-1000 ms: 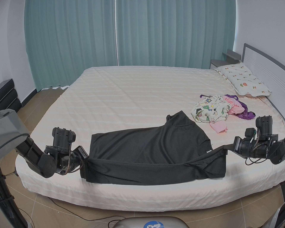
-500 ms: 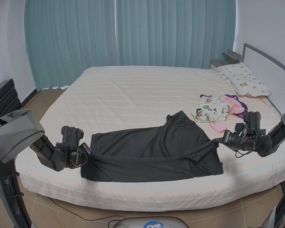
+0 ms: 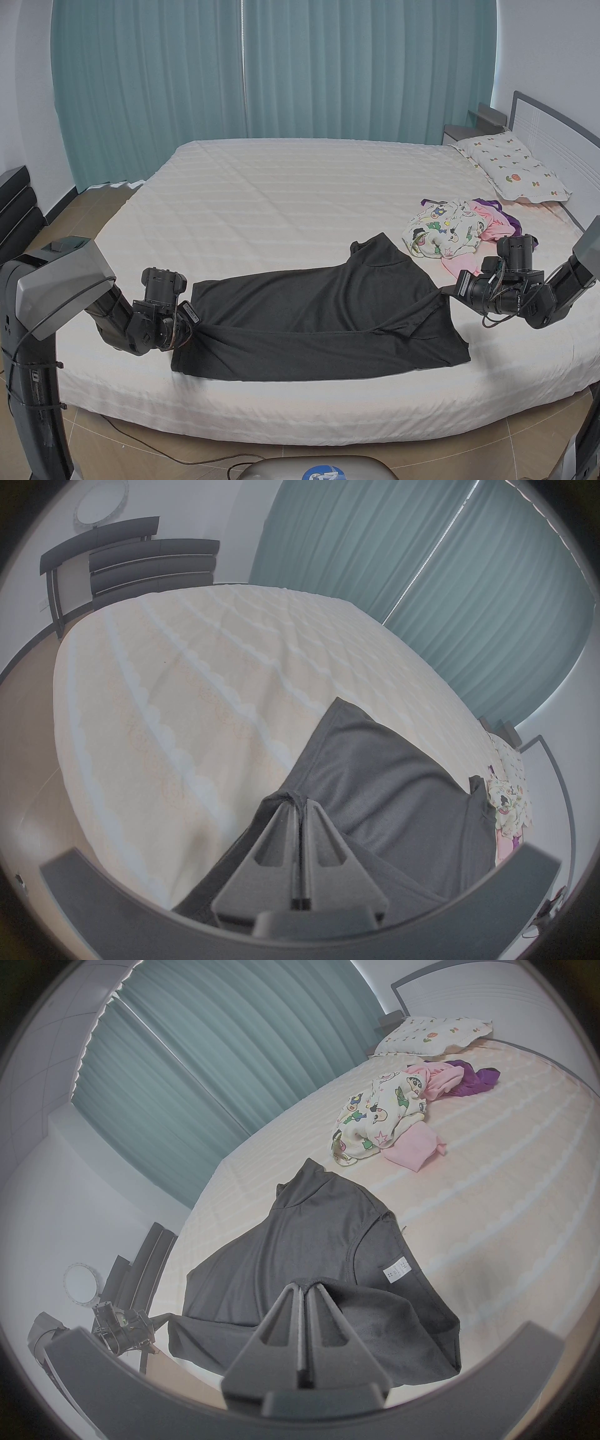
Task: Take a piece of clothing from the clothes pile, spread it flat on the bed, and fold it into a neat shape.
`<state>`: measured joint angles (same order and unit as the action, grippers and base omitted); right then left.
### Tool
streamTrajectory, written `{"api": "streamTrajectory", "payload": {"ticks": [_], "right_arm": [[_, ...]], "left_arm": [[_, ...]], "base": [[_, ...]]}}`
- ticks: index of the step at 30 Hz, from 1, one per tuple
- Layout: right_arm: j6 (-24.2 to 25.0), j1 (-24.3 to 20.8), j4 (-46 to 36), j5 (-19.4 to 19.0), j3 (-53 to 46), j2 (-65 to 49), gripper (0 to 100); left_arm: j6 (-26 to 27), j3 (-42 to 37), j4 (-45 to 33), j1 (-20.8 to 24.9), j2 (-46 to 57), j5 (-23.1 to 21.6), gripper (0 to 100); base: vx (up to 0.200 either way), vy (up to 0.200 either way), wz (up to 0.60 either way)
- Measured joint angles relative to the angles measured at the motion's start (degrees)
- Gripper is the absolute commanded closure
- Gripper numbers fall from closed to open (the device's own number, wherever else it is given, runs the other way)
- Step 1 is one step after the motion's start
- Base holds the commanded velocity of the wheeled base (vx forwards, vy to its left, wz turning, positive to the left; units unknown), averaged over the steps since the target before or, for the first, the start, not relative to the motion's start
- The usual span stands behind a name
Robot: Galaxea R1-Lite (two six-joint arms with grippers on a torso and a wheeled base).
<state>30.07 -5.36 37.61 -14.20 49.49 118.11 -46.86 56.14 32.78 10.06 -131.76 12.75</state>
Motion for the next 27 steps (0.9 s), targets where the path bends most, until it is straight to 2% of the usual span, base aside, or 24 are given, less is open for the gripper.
{"api": "streamTrajectory", "payload": {"ticks": [7, 11, 17, 27], "right_arm": [[0.77, -0.06, -0.02, 0.0, 0.23, 0.33, 100], [4.08, -0.28, -0.33, 0.0, -0.11, -0.23, 100], [4.92, -0.45, -0.91, -0.09, -2.65, -2.88, 100], [4.35, -0.28, -10.11, -0.22, -8.9, -8.97, 100]], "left_arm": [[-0.05, 1.11, 0.04, -0.5, -1.45, 0.0, 0], [-0.11, 0.85, 0.06, -0.78, -1.32, -0.02, 0], [-0.16, -1.65, 0.04, -1.52, 1.02, -0.11, 0], [-0.46, -9.25, 0.2, -1.62, 6.51, -0.57, 0]], "base": [[0.0, 0.0, 0.0], [0.0, 0.0, 0.0], [0.0, 0.0, 0.0], [0.0, 0.0, 0.0]]}}
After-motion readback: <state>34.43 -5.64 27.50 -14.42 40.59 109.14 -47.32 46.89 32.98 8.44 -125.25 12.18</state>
